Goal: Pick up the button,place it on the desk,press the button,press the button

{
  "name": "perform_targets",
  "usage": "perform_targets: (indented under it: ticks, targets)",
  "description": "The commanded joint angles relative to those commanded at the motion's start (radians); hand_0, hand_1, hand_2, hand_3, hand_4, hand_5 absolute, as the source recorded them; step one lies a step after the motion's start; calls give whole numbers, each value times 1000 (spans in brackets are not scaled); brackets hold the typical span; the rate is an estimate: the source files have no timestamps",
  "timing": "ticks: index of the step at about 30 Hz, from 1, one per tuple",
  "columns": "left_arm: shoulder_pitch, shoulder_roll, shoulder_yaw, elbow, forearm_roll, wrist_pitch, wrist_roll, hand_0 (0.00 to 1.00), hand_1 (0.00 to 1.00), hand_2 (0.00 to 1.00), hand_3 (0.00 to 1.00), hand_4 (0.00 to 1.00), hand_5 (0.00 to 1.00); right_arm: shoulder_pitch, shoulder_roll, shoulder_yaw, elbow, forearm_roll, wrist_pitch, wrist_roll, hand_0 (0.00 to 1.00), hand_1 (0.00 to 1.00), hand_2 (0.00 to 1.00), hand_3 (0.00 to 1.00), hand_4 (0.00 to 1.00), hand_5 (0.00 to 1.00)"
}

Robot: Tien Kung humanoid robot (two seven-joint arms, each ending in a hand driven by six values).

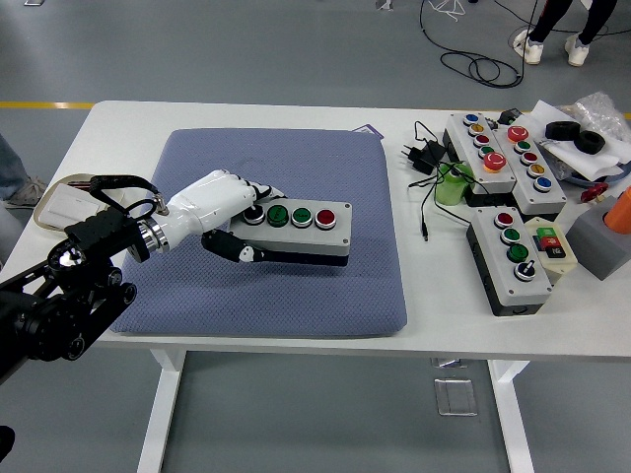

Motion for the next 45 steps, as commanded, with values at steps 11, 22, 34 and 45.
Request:
perform_targets:
  ticks: [11, 22, 34, 45]
  targets:
    - [-5, -10, -13, 32, 17, -55, 34, 281, 139, 148, 225, 266, 2, 3, 0, -5, 0, 1, 1, 0, 660, 632, 712, 585, 361, 208]
    - [9, -6, -29, 43, 99, -98, 52, 465, 361, 390, 438, 414, 2, 2, 0, -8, 0, 3, 2, 0, 660, 632, 712, 585, 361, 208]
    - [22, 0, -69, 20, 88, -193, 32, 890, 815, 837, 757, 595, 2, -2, 1, -4, 0, -1, 1, -1, 660, 632, 712, 585, 361, 208]
    - [42, 10, -128, -64, -10, -241, 31, 998, 998, 998, 953, 885, 277, -7, 1, 2, 0, -10, 2, -1, 660, 634, 712, 585, 361, 206]
